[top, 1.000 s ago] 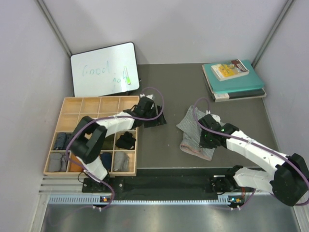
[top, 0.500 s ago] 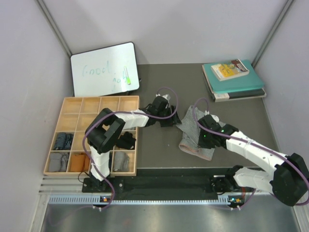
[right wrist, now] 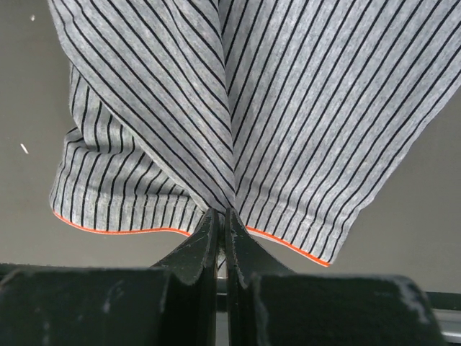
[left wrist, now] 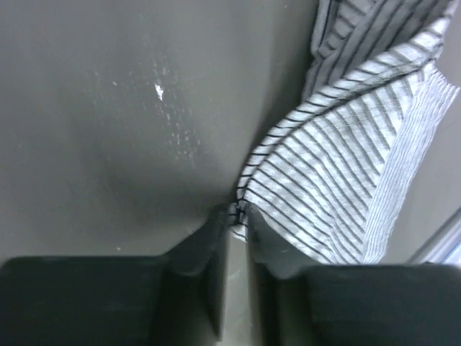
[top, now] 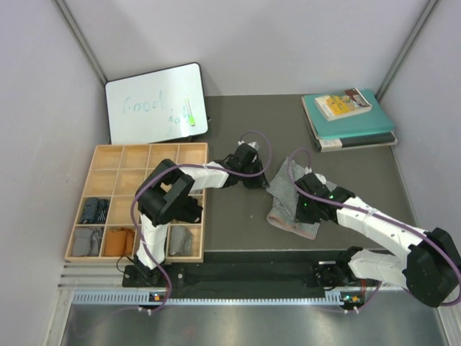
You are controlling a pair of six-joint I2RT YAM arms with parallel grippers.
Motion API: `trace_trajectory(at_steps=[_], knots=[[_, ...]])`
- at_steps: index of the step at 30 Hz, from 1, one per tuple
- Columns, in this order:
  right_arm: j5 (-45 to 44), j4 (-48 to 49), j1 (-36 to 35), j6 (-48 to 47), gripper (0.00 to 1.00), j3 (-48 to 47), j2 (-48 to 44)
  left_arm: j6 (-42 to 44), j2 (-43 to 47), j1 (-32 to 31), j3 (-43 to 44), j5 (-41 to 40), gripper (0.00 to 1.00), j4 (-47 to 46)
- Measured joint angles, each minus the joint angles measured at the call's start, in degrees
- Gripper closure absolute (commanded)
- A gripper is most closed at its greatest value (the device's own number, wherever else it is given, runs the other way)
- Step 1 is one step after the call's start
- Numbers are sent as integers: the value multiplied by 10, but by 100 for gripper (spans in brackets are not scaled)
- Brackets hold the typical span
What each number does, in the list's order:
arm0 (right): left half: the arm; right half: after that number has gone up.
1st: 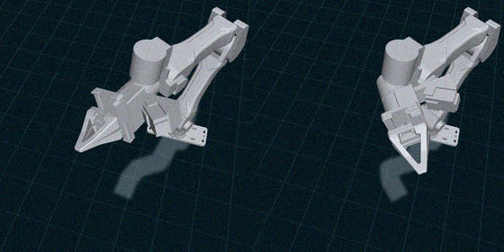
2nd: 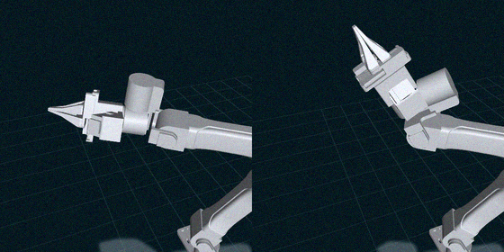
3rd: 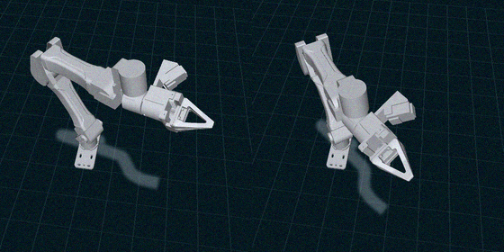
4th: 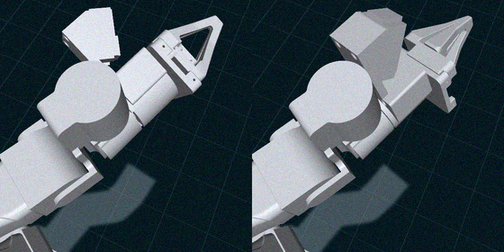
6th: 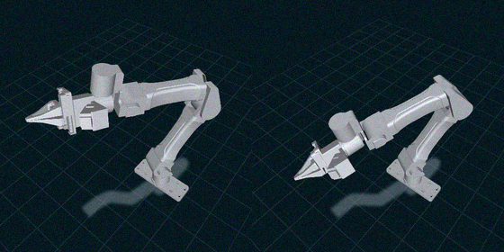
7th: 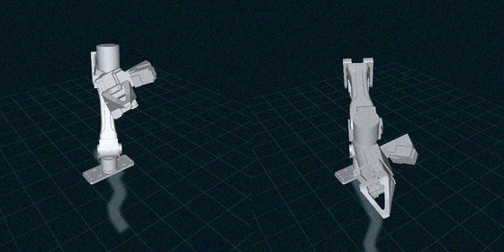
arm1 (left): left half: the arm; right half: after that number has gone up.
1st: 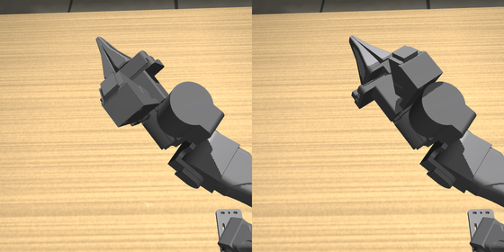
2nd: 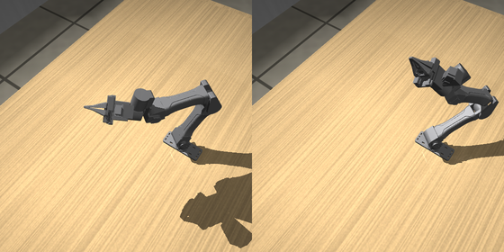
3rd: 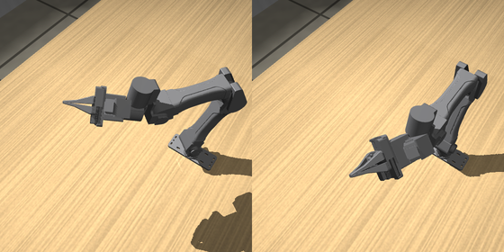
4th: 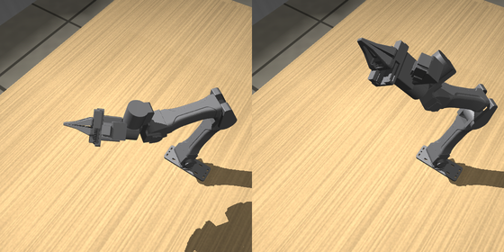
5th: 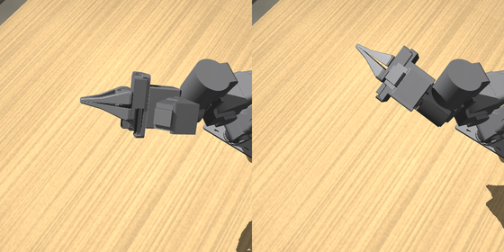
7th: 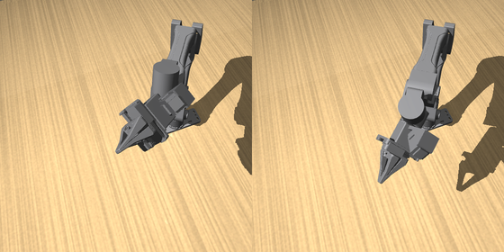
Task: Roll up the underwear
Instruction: Fold the underwear at the center of the board.
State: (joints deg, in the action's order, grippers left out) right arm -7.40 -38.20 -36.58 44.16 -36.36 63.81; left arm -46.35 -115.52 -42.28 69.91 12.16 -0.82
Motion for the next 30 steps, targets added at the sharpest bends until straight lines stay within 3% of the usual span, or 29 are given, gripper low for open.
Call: trace_trajectory(at_steps=[2,15,30], knots=[[0,0,0,0,100,5,0,2,-5,-2,2,0,100,-1],[-20,-14,7,7,100,11,-4,0,-7,-24,13,2,100,-21],[-61,-49,31,11,100,11,-12,-1,-40,-76,161,7,100,-54]])
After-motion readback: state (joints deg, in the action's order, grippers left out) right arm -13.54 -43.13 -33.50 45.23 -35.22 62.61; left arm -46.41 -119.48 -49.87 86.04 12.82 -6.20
